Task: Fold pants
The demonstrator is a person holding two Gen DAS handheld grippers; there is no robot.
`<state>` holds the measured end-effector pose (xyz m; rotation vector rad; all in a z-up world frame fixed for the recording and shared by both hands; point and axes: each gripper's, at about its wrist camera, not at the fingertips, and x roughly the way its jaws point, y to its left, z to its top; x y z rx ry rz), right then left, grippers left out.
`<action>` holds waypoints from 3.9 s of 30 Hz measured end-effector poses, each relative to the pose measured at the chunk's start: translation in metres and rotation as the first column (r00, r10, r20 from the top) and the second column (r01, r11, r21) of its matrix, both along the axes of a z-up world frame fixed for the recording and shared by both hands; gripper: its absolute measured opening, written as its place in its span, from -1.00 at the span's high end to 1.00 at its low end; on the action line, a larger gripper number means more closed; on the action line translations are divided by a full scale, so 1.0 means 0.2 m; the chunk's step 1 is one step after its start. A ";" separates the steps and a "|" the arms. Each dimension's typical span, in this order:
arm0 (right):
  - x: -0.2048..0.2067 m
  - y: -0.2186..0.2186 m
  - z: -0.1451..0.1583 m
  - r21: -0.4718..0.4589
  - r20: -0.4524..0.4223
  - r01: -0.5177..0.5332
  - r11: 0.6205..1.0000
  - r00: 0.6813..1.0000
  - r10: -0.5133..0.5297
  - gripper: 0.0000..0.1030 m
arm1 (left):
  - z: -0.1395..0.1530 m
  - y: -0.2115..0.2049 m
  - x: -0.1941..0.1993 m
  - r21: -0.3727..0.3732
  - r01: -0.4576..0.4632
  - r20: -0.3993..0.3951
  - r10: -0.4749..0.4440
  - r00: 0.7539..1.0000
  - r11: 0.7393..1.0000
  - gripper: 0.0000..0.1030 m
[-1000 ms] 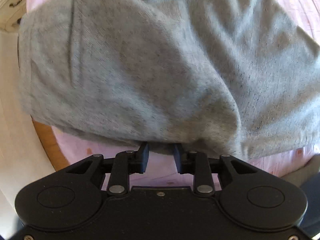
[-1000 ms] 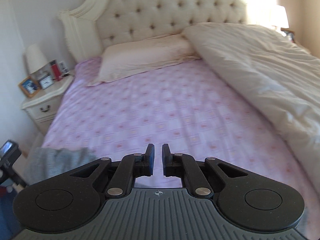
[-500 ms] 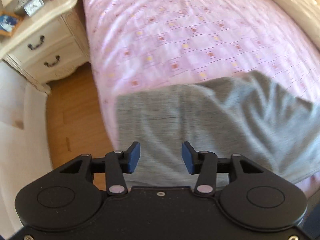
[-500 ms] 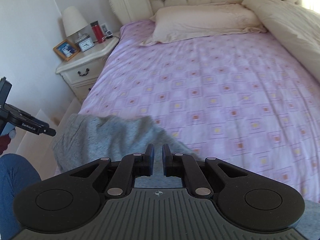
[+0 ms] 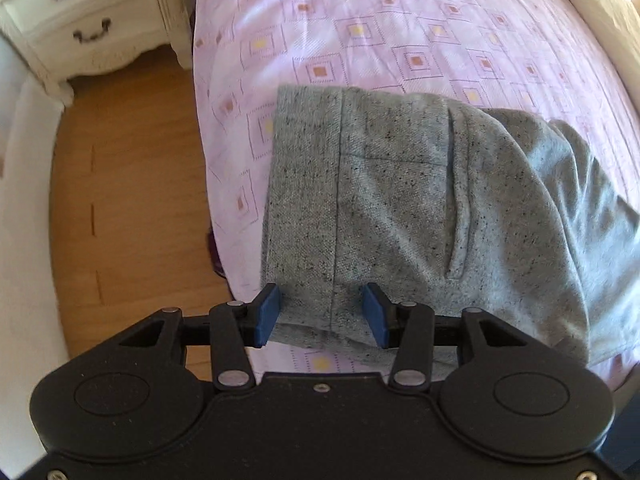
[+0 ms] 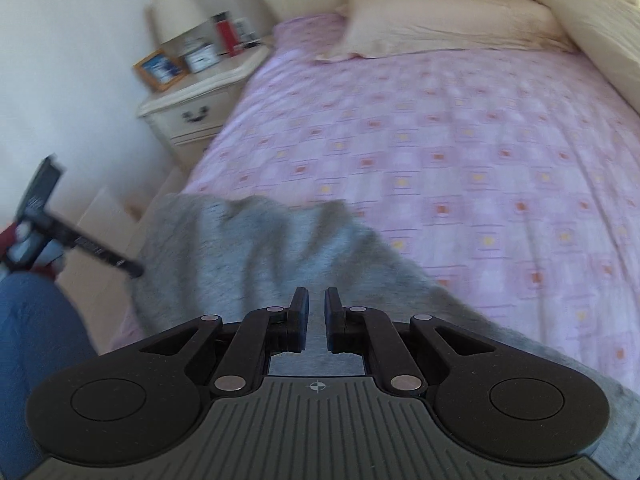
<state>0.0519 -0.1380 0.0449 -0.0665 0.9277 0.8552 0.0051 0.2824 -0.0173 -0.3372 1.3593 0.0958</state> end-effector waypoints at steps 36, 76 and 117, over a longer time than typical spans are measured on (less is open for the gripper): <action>-0.63 0.41 -0.25 -0.341 0.085 -0.554 0.760 0.787 0.612 0.84 | 0.21 0.06 -0.15 0.075 0.026 0.066 -0.031 0.997 0.997 0.76; 0.44 0.22 -0.10 -0.015 0.018 0.092 0.996 0.996 -0.091 0.53 | -0.07 -0.35 0.26 -0.144 -0.166 0.004 0.169 0.986 0.976 0.59; 0.42 0.35 -0.26 -0.030 -0.149 -0.016 0.999 0.989 0.012 0.61 | -0.01 -0.44 0.20 -0.001 -0.118 0.173 0.117 0.978 0.993 0.06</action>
